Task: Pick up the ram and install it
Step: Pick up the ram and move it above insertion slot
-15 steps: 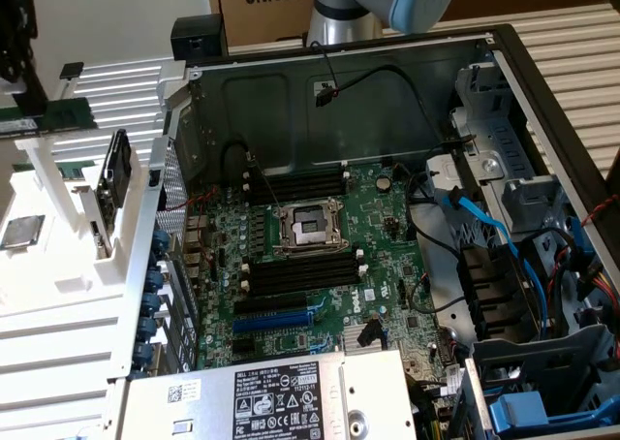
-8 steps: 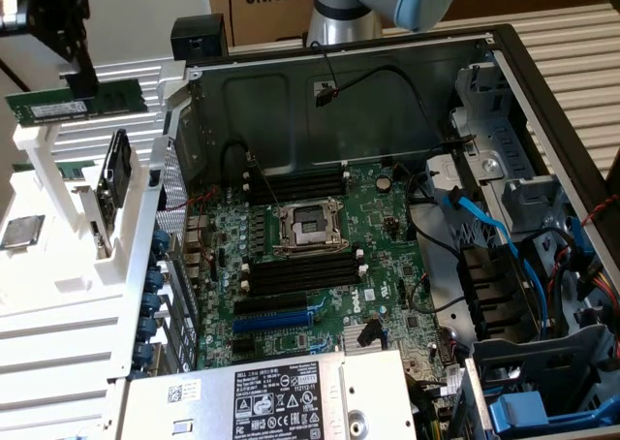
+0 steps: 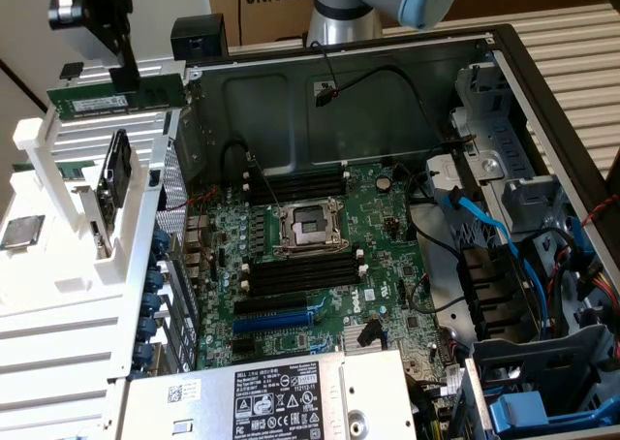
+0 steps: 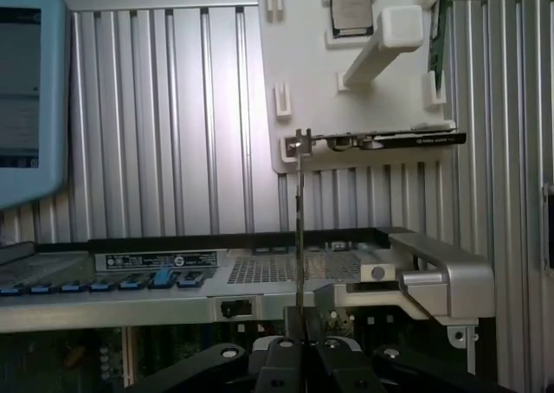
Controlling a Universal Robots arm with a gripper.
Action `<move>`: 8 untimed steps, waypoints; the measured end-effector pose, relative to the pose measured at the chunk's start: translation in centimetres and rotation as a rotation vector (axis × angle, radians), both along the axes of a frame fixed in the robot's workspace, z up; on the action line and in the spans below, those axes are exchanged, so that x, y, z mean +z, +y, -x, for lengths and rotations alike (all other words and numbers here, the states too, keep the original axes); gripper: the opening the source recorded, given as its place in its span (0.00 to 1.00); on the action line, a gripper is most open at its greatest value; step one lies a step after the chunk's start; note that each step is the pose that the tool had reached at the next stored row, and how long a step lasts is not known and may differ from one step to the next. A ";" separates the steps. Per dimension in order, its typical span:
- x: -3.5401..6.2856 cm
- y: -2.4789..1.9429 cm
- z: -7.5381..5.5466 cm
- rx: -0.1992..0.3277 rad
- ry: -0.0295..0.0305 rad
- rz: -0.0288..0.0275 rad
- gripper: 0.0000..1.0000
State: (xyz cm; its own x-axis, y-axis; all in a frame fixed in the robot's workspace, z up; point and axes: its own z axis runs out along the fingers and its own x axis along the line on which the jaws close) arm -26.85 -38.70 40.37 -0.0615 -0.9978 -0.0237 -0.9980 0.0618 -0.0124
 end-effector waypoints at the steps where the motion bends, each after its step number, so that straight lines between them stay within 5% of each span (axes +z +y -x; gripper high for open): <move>1: 0.00 0.00 -0.5 0.000 0.0000 0.0000 0.12; 8: 0.00 0.00 -3.7 0.000 0.0000 0.0000 0.12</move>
State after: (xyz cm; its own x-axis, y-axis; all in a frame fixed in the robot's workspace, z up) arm -23.20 -38.70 40.38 -0.0615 -0.9978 -0.0236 -0.9980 0.0618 -0.0123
